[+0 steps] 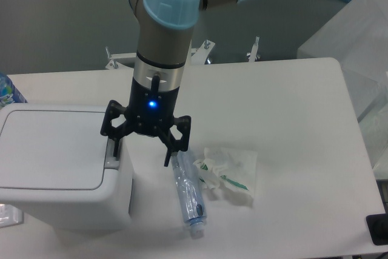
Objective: Open the trash can
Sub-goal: 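Press the grey tab down with the gripper to pop the lid open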
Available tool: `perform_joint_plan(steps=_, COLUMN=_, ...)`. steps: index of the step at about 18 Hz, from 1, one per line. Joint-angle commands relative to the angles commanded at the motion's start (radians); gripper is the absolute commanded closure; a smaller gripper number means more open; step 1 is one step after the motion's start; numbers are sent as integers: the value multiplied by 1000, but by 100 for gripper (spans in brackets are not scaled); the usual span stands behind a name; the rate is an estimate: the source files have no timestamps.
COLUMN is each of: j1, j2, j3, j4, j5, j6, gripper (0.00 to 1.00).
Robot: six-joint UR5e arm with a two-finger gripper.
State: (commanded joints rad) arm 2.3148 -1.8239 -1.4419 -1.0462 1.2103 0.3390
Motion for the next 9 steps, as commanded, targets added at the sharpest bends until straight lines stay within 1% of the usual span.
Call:
perform_joint_plan(steps=7, j1=0, j2=-2, j3=2, j4=-2, j5=-2, j6=2, gripper=0)
perform_joint_plan(steps=9, j1=0, j2=-2, j3=11, j4=0, j5=-2, j6=6, gripper=0)
